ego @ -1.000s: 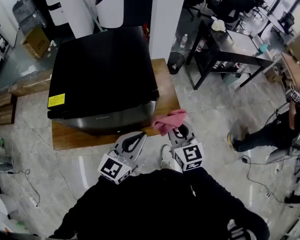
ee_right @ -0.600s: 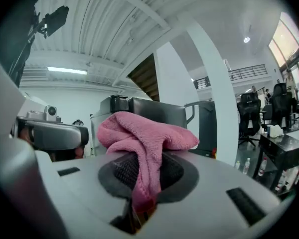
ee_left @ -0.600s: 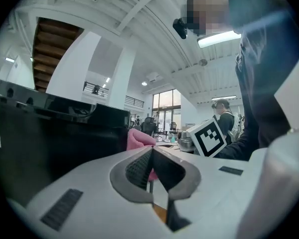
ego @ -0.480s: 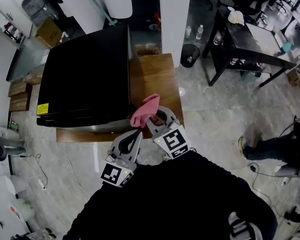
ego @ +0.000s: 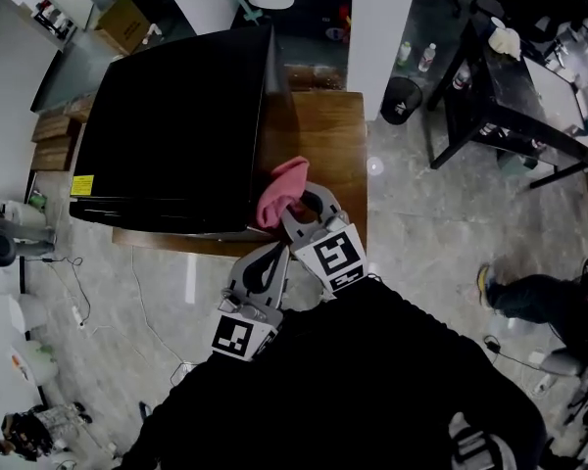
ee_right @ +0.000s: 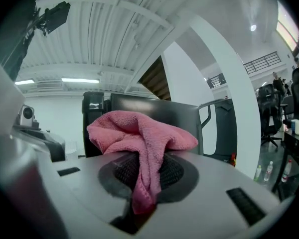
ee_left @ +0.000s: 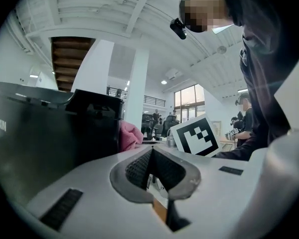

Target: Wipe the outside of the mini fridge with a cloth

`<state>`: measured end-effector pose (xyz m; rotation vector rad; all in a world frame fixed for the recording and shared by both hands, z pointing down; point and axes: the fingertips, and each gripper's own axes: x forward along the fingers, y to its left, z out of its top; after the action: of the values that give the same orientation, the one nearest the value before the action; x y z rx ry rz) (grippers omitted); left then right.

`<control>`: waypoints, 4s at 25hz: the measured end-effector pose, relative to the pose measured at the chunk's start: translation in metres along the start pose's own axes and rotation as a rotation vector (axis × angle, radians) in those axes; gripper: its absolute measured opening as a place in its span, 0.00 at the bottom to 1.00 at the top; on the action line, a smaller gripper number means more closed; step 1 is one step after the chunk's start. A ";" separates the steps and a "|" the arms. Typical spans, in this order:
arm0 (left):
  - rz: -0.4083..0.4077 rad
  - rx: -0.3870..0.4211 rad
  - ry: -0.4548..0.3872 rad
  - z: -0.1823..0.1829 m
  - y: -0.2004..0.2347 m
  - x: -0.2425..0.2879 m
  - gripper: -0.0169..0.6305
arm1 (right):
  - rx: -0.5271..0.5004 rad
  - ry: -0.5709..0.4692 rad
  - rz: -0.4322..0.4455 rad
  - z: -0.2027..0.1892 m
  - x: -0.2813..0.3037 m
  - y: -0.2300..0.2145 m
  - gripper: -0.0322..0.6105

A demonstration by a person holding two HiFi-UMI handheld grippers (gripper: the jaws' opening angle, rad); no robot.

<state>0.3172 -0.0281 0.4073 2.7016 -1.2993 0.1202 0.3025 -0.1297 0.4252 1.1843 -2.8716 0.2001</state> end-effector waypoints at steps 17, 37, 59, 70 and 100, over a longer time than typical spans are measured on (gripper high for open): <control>0.122 -0.078 -0.016 -0.022 0.020 0.088 0.03 | -0.076 0.048 0.068 -0.008 0.081 -0.107 0.14; 0.167 -0.043 -0.013 -0.026 0.042 0.149 0.03 | -0.042 0.056 -0.026 0.003 0.171 -0.219 0.13; -0.016 -0.036 0.132 -0.124 0.013 0.080 0.03 | 0.097 0.221 0.000 -0.137 0.003 -0.142 0.14; 0.029 -0.063 0.195 -0.171 0.026 0.031 0.03 | 0.109 0.416 0.142 -0.244 0.002 -0.040 0.14; 0.091 -0.109 0.232 -0.187 0.029 0.118 0.03 | 0.081 0.446 0.156 -0.253 0.097 -0.122 0.14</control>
<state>0.3661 -0.1073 0.6102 2.4535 -1.3172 0.3506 0.3138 -0.2511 0.6966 0.7964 -2.5747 0.5159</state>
